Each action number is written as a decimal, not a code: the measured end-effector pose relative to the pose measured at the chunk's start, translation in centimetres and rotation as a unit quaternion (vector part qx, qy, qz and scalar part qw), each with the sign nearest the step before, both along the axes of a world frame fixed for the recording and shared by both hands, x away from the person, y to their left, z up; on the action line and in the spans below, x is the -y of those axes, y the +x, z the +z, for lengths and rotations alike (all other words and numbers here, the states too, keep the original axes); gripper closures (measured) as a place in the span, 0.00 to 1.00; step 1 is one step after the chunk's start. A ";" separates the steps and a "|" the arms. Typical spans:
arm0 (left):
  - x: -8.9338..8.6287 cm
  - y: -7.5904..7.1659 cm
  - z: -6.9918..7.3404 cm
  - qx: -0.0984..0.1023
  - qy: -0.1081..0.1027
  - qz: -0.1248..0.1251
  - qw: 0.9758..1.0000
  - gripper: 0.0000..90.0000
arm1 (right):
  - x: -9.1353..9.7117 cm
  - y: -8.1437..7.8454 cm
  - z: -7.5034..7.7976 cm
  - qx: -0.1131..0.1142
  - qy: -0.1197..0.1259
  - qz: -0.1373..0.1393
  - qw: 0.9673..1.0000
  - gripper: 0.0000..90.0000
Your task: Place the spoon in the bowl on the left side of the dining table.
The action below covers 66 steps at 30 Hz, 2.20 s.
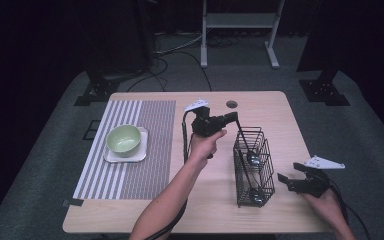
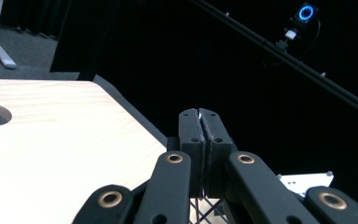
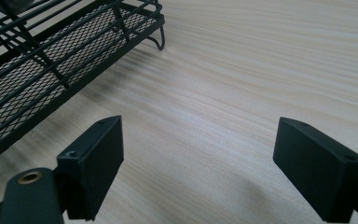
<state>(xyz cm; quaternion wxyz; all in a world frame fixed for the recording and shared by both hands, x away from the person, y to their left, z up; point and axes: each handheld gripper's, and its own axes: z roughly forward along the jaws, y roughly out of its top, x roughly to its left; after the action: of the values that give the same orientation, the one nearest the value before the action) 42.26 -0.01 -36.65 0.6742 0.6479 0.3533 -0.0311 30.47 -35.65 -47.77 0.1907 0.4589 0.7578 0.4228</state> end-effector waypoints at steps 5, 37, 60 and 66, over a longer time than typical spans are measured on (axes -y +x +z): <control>-0.2 0.1 0.5 -0.001 -0.007 0.006 1.000 0.99 | 0.0 0.0 -0.1 -0.001 0.000 -0.001 1.000 0.17; -3.0 0.2 3.2 -0.013 -0.071 0.037 0.997 0.99 | 0.1 0.0 -0.1 0.004 -0.011 -0.004 1.000 0.17; -5.6 0.1 3.7 -0.015 -0.088 0.070 0.993 0.99 | 0.1 0.1 -0.2 0.001 -0.011 -0.006 1.000 0.17; -6.3 0.1 3.8 -0.017 -0.093 0.076 0.993 0.99 | 0.2 0.1 -0.2 0.000 -0.009 -0.008 1.000 0.17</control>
<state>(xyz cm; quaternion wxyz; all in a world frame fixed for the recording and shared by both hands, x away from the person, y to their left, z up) 42.38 6.31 -32.87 0.7258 0.5534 0.4080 -0.0235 30.58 -35.81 -47.97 0.1979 0.4632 0.7581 0.4143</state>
